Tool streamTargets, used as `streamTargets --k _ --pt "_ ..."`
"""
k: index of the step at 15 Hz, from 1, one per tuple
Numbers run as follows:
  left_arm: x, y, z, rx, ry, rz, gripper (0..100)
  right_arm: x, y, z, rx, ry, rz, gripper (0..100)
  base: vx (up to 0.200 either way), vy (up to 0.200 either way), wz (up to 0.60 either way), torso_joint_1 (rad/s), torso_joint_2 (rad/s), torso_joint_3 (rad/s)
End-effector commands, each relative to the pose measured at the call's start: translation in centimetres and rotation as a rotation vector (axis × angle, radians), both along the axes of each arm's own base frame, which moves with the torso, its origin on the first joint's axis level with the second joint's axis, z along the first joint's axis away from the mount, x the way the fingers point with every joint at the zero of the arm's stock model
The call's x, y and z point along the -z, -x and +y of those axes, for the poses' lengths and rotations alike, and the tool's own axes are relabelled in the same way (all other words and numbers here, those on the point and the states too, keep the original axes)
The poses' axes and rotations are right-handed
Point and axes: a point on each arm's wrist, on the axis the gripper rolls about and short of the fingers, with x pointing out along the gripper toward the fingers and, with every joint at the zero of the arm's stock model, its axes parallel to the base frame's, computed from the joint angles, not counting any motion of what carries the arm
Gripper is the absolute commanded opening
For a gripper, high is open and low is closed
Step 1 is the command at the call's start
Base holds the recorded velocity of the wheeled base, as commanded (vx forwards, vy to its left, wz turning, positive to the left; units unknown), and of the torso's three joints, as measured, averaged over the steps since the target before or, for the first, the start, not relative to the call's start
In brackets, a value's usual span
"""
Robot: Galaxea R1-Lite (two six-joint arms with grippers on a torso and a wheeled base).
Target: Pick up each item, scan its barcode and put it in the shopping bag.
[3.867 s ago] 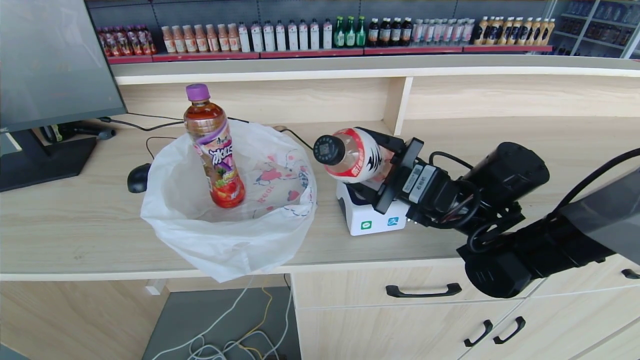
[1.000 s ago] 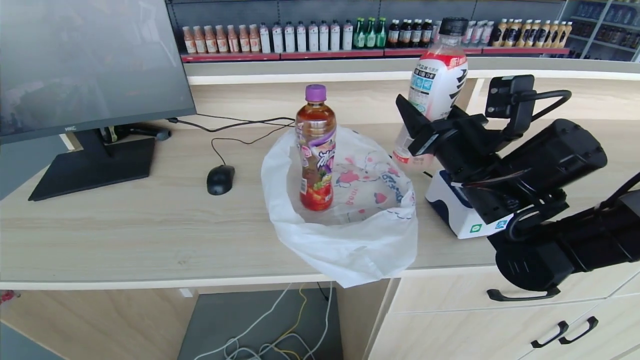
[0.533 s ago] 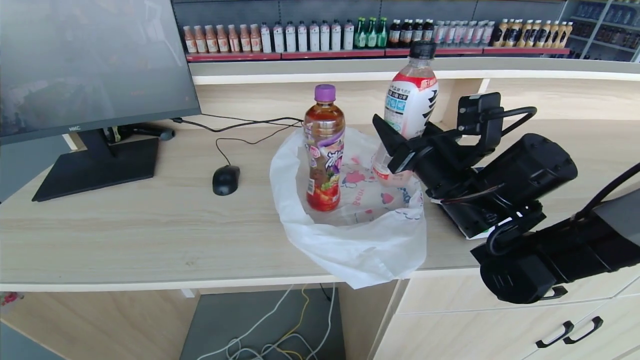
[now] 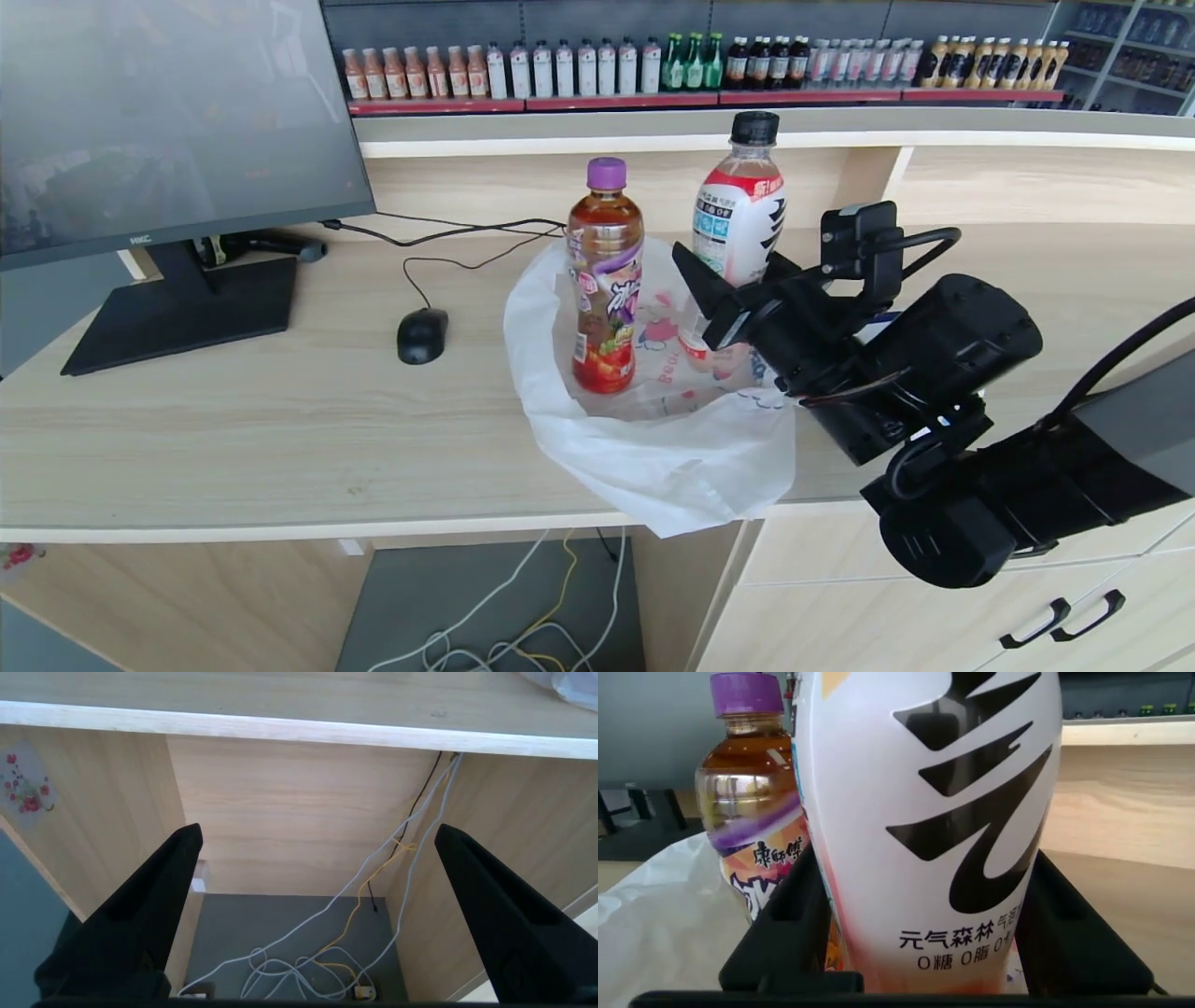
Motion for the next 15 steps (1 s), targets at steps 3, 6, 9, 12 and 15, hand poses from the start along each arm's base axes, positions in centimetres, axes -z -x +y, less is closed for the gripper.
streamTargets --k 3,6,9,12,15 --pt "0.0 0.0 0.0 -0.001 0.0 0.0 100 1.9 -1.1 0.8 -0.001 0.026 0.035 0 0.0 0.0 0.0 0.0 0.0 0.0" --pt "0.0 0.0 0.0 -0.001 0.0 0.0 100 2.6 -1.5 1.0 0.0 0.033 0.049 0 0.0 0.0 0.0 0.0 0.0 0.0" --pt "0.0 0.0 0.0 -0.001 0.0 0.0 100 3.0 -1.9 1.3 0.0 0.035 0.051 0 0.0 0.0 0.0 0.0 0.0 0.0" --pt "0.0 0.0 0.0 -0.001 0.0 0.0 100 3.7 -1.7 1.8 -0.014 0.047 0.069 0 0.0 0.0 0.0 0.0 0.0 0.0" --pt "0.0 0.0 0.0 -0.001 0.0 0.0 100 4.1 -1.7 1.9 -0.015 0.055 0.081 0 0.0 0.0 0.0 0.0 0.0 0.0"
